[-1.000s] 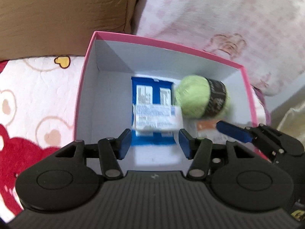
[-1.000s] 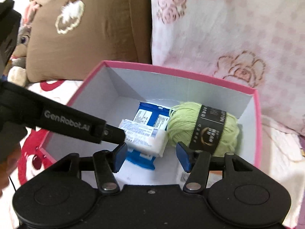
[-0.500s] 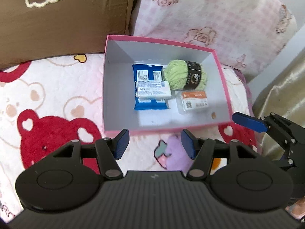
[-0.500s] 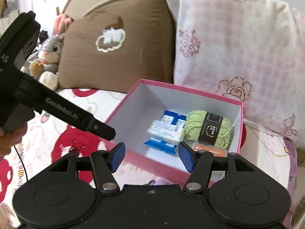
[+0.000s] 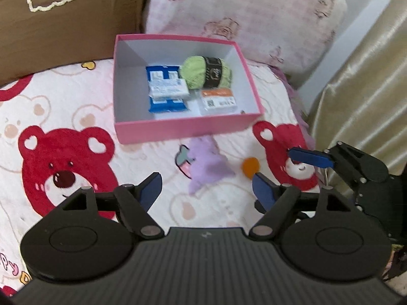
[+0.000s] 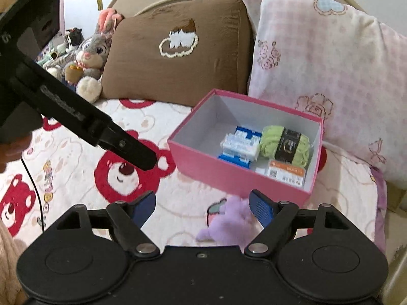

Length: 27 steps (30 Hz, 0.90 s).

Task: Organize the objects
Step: 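Move the left tool toward the purple plush toy beside the box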

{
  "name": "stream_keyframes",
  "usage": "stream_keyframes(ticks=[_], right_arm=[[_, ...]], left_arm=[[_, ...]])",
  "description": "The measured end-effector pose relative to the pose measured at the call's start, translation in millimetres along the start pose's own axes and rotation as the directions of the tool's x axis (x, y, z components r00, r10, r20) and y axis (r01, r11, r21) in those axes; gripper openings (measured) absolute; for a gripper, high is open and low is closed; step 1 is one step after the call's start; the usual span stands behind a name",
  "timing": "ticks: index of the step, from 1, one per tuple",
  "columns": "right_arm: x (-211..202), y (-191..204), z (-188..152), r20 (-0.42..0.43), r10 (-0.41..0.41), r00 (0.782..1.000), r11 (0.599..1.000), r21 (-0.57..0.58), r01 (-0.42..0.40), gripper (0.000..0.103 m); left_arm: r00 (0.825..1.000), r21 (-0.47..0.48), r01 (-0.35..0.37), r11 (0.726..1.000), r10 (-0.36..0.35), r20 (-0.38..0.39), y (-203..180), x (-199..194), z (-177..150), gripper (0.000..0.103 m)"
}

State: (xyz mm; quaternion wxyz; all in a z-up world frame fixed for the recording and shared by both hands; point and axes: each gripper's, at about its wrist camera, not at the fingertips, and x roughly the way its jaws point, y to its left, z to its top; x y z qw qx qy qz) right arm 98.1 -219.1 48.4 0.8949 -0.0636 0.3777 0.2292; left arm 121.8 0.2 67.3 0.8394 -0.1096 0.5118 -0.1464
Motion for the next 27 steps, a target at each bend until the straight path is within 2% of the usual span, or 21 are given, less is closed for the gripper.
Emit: stream_keyframes(ticks=[7, 13, 15, 21, 24, 27], right_arm=[[-3, 0, -27, -0.008, -0.007, 1.0, 1.0, 0.019, 0.007, 0.087], [8, -4, -43, -0.016, 0.009, 1.0, 0.999, 0.036, -0.009, 0.087], [15, -6, -48, -0.023, -0.013, 1.0, 0.999, 0.049, 0.014, 0.087], [33, -13, -60, -0.025, -0.078, 0.997, 0.996, 0.044, 0.08, 0.087], [39, -12, -65, -0.009, -0.12, 0.993, 0.992, 0.048, 0.121, 0.087], [47, -13, -70, 0.0, -0.095, 0.995, 0.993, 0.073, 0.095, 0.087]], left_arm=[[1.0, 0.031, 0.015, 0.999, -0.014, -0.012, -14, 9, -24, 0.086], [1.0, 0.061, -0.031, 0.998, 0.031, 0.007, -17, 29, -39, 0.093], [0.999, 0.074, -0.039, 0.997, 0.038, 0.017, -16, 35, -42, 0.095], [1.0, 0.039, -0.017, 0.999, 0.016, 0.016, -6, 57, -46, 0.097], [0.999, 0.033, -0.01, 0.999, 0.008, 0.044, -2, 68, -52, 0.097], [0.997, 0.028, 0.056, 0.998, -0.057, 0.043, 1, 80, -57, 0.097]])
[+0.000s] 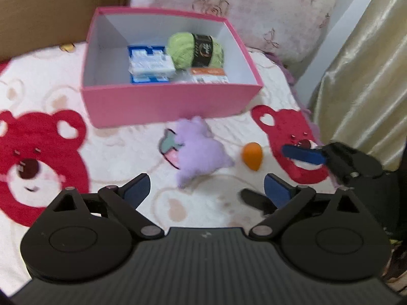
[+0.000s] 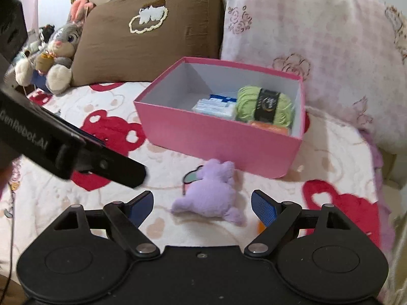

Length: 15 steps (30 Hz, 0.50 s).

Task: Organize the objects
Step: 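Move the left tool toward the purple plush toy beside the box, then lower the left tool onto the purple plush toy and close on it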

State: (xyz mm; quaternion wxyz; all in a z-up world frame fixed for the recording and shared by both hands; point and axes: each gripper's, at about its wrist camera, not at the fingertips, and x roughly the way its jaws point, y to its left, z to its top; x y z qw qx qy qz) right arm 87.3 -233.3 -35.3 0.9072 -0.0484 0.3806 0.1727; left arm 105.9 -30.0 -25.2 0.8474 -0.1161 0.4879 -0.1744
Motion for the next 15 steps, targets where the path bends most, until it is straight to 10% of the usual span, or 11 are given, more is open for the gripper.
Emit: stream_keyframes(ticks=[15], right_arm=[[76, -9, -22, -0.006, 0.001, 1.0, 0.999, -0.036, -0.001, 0.087]], left_arm=[[0.995, -0.084, 0.052, 0.995, -0.044, 0.09, 25, 77, -15, 0.096]])
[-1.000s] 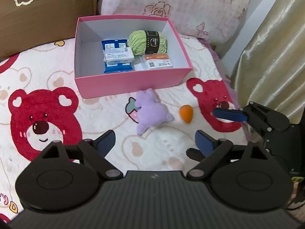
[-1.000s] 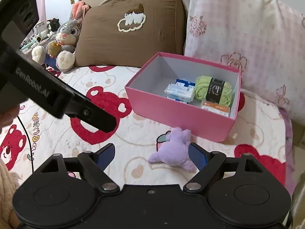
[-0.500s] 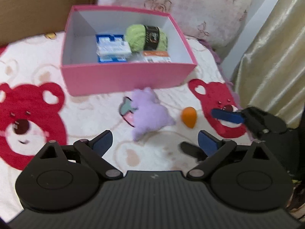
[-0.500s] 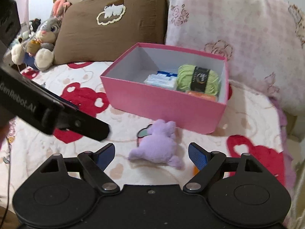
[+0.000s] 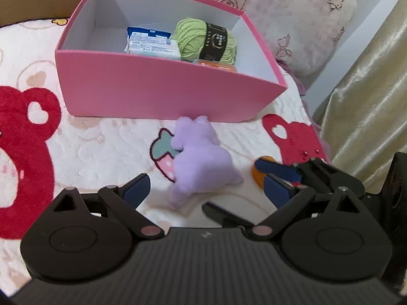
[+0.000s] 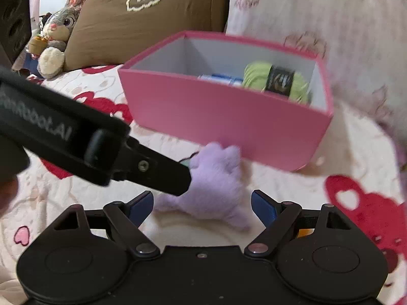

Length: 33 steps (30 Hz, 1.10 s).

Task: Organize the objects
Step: 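Lower the left tool onto the purple plush toy and close on it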

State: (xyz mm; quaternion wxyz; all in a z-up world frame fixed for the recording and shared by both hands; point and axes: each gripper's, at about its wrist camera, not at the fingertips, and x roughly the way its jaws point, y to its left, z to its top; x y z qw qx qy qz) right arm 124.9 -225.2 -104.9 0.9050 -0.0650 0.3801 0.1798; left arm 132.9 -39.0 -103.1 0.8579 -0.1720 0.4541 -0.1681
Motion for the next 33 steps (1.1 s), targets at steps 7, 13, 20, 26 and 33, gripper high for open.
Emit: stream_keyframes(ticks=[7, 13, 20, 26, 33], right_arm=[[30, -9, -16, -0.005, 0.039, 0.999, 0.999, 0.011, -0.039, 0.087], [45, -3, -21, -0.012, 0.005, 1.0, 0.997, -0.072, -0.006, 0.087], [47, -1, -26, 0.006, -0.018, 1.0, 0.998, -0.062, 0.018, 0.083], [44, -3, -26, 0.02, -0.046, 0.999, 0.998, -0.034, 0.047, 0.064], [23, 9, -26, 0.054, -0.049, 0.997, 0.997, -0.053, 0.052, 0.059]], left_arm=[[1.0, -0.035, -0.019, 0.999, 0.019, -0.004, 22, 35, -7, 0.096], [1.0, -0.062, 0.024, 0.998, -0.024, -0.002, 36, 52, -13, 0.056], [0.996, -0.113, 0.084, 0.99, -0.082, 0.022, 44, 54, -18, 0.044], [0.993, -0.104, 0.121, 0.987, -0.12, 0.023, 38, 54, -20, 0.04], [0.997, 0.05, 0.08, 0.996, -0.08, 0.004, 11, 35, -22, 0.044]])
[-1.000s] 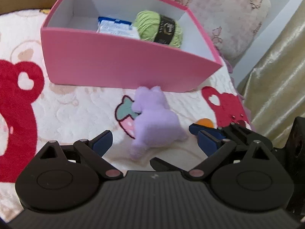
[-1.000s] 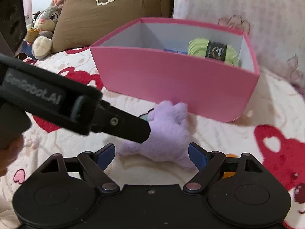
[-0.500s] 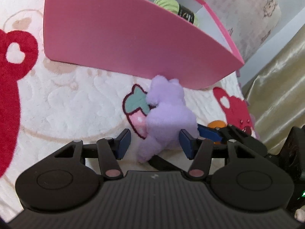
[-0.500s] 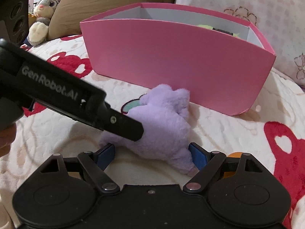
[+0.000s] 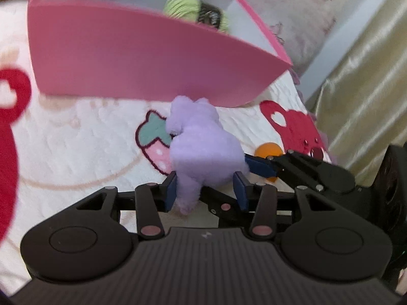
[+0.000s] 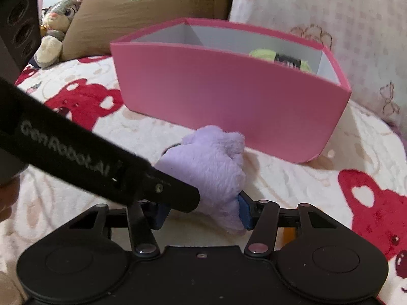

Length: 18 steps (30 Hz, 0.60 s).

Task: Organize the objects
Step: 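Lower the left tool onto the purple plush toy and close on it, then lift the purple plush toy with the left tool into the pink box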

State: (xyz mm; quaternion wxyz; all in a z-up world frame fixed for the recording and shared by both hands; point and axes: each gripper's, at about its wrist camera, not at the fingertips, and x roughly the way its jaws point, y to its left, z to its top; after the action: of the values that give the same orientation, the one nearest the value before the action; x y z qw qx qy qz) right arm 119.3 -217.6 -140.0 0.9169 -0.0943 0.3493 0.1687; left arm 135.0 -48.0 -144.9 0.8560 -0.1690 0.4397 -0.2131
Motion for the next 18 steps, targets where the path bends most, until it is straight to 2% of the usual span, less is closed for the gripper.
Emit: stream_keyframes(ticks=[3, 11, 15, 18], right_arm=[[-16, 7, 4, 0.029, -0.004, 1.0, 1.0, 0.001, 0.004, 0.058], [-63, 30, 20, 0.091, -0.051, 0.995, 0.997, -0.06, 0.056, 0.056], [-82, 33, 39, 0.091, -0.08, 0.993, 0.994, -0.066, 0.086, 0.039], [-86, 29, 58, 0.115, -0.071, 0.991, 0.995, -0.059, 0.078, 0.036]], left_arm=[[1.0, 0.045, -0.011, 0.999, 0.011, -0.009, -10, -17, 4, 0.044], [0.999, 0.092, -0.013, 0.996, 0.016, -0.032, -31, -63, 19, 0.044], [1.0, 0.121, 0.013, 0.993, -0.014, 0.007, -37, -95, 31, 0.044], [0.998, 0.133, 0.03, 0.991, -0.037, 0.046, -41, -114, 39, 0.044]])
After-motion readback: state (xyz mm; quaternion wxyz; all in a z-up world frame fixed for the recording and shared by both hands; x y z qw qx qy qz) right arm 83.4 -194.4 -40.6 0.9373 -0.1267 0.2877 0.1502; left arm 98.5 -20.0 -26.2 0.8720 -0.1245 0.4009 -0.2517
